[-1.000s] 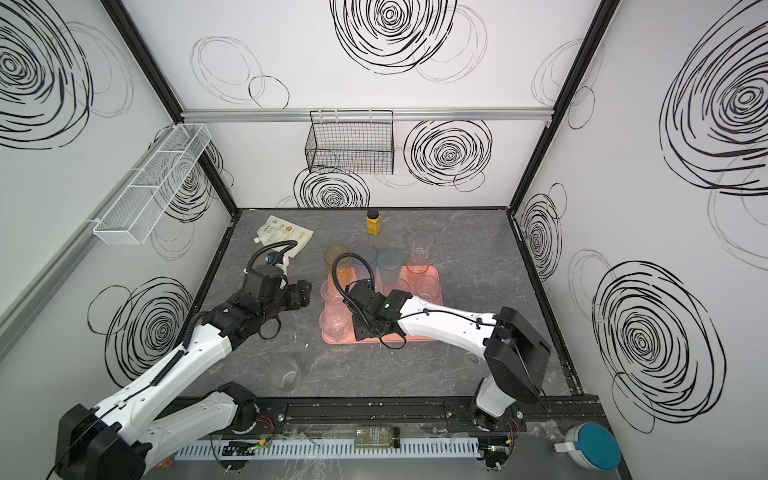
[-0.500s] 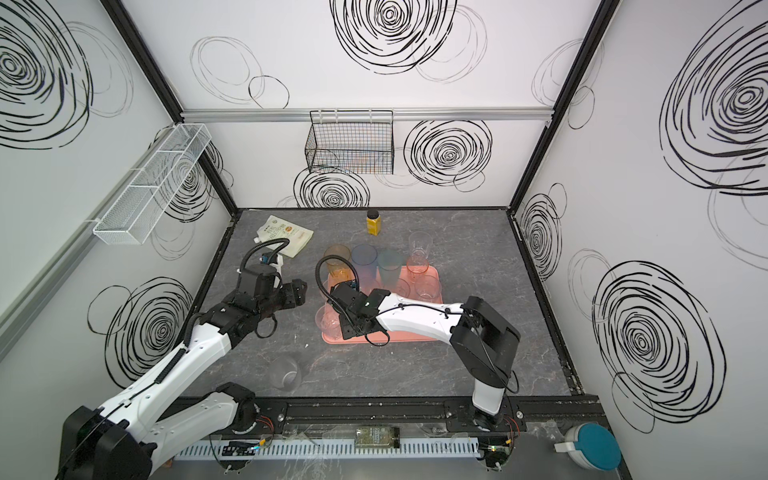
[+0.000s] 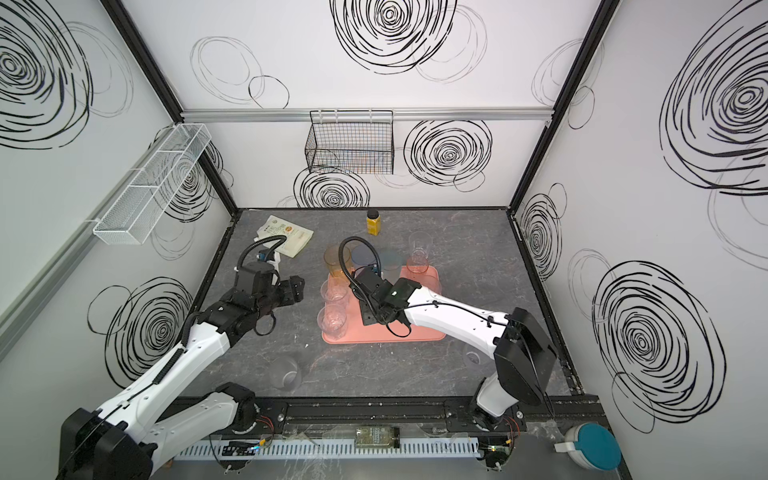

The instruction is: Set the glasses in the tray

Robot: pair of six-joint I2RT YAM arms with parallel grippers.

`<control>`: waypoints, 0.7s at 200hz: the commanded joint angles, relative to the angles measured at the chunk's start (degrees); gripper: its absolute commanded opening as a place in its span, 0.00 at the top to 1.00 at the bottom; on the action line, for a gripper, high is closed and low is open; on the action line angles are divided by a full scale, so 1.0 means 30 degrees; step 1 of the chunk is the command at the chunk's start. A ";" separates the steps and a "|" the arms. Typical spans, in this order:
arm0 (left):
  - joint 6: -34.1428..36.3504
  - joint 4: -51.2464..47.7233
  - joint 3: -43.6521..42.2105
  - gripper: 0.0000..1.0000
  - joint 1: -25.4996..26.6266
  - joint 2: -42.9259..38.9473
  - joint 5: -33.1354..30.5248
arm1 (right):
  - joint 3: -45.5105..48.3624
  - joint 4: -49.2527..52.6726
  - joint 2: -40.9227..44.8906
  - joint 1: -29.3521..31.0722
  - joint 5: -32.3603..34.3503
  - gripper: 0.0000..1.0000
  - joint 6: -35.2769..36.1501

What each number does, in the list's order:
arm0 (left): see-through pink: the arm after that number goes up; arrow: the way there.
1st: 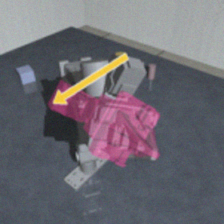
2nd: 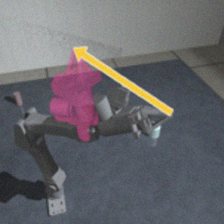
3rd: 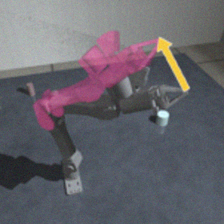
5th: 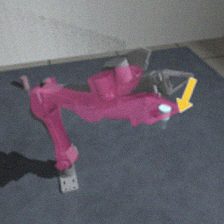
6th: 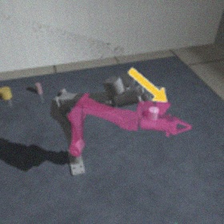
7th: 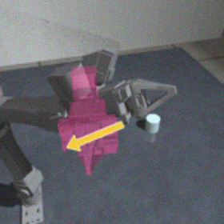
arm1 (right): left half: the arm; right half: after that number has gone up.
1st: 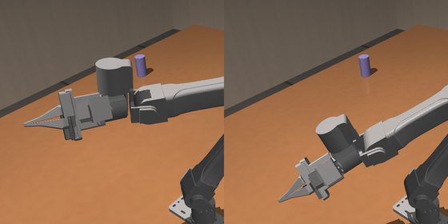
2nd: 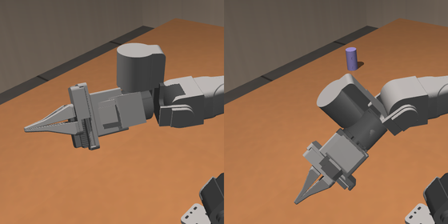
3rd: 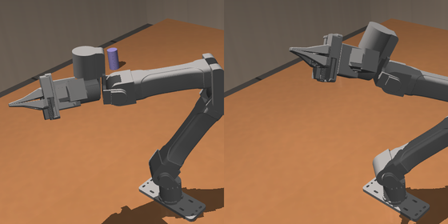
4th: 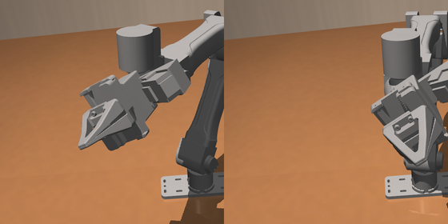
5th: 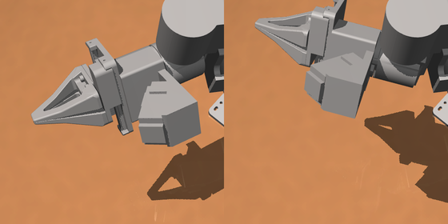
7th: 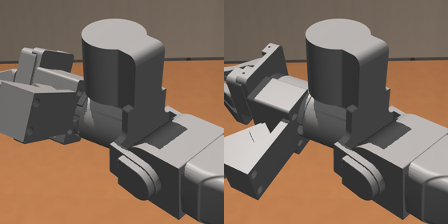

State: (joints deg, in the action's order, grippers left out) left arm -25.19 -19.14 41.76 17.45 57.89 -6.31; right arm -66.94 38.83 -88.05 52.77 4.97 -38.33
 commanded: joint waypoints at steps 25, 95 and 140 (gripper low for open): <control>0.0641 0.0490 0.0758 0.21 -0.0456 -0.0085 -0.0403 | 0.0781 0.1463 0.0872 -0.0600 0.0743 0.38 0.0419; 0.0588 -0.0067 0.0650 0.03 -0.0688 0.0239 -0.1428 | 0.0696 0.1825 0.0925 -0.1220 0.1164 0.37 0.0821; 0.0453 0.0639 -0.0443 0.04 -0.1152 -0.0116 -0.2690 | 0.0371 0.2965 0.1755 -0.2799 0.2170 0.37 0.1801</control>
State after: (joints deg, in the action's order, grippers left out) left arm -23.94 -19.42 42.33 14.85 58.41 -11.03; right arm -65.08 43.55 -86.00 47.20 7.73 -35.05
